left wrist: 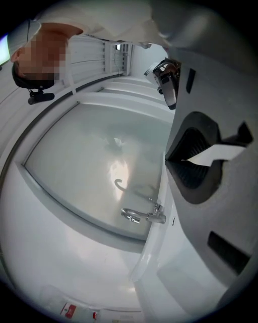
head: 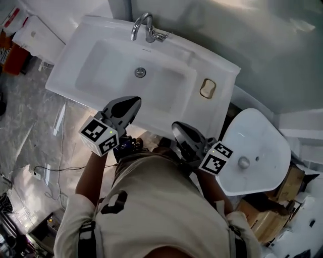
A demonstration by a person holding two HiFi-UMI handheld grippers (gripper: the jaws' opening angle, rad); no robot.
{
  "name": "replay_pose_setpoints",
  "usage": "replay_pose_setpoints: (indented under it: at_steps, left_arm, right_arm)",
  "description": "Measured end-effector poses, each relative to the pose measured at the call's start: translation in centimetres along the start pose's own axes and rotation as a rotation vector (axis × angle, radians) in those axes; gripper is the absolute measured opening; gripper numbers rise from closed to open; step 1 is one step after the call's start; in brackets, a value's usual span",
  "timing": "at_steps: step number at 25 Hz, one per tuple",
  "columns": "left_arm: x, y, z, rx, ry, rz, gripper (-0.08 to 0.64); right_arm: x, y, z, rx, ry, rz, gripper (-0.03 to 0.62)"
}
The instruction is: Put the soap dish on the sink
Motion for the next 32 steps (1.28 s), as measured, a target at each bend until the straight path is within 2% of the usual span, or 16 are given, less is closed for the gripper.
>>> replay_pose_setpoints:
  at_steps: [4,7,9,14,20,25,26,30,32]
  left_arm:
    - [-3.3,1.2,2.7,-0.01,-0.082,-0.015,0.02]
    - [-5.1,1.6,3.0,-0.01,-0.063,-0.022,0.02]
    - [-6.0,1.8,2.2,-0.002,-0.004,-0.012,0.02]
    - [-6.8,2.2,-2.1,0.022,0.199,0.041,0.02]
    - [-6.0,1.7,-4.2,-0.01,0.337,-0.005,0.02]
    - [-6.0,0.6,-5.6,-0.024,0.46,-0.009,0.02]
    - [-6.0,0.3,-5.6,-0.014,0.481,-0.002,0.02]
    - [-6.4,-0.3,-5.5,0.117,0.564,0.04,0.02]
    - [-6.8,-0.3,-5.5,0.143,0.613,0.052,0.018]
  right_arm:
    - [3.1,1.9,1.7,-0.033,-0.044,0.084,0.008]
    - [4.4,2.9,2.3,-0.038,-0.04,0.109,0.008]
    - [4.9,3.7,2.7,-0.031,-0.035,0.116,0.008]
    - [6.0,4.6,4.2,-0.064,-0.054,0.116,0.008]
    - [6.3,4.9,6.2,-0.172,-0.038,0.113,0.008]
    - [6.2,4.3,7.3,-0.154,-0.032,0.066,0.008]
    - [6.2,4.2,7.6,-0.165,-0.018,0.063,0.008]
    - [6.7,4.6,8.7,-0.221,0.056,0.062,0.008]
    - [6.9,5.0,9.2,-0.23,0.069,0.049,0.008]
Point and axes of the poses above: the fingertips, and each gripper's own axes: x forward along the fingers, z to its left, y out of its underside, the point moved 5 cm from there along -x, backward along the fingers, and after that the axes turned 10 degrees about -y, right-handed, at the moved point
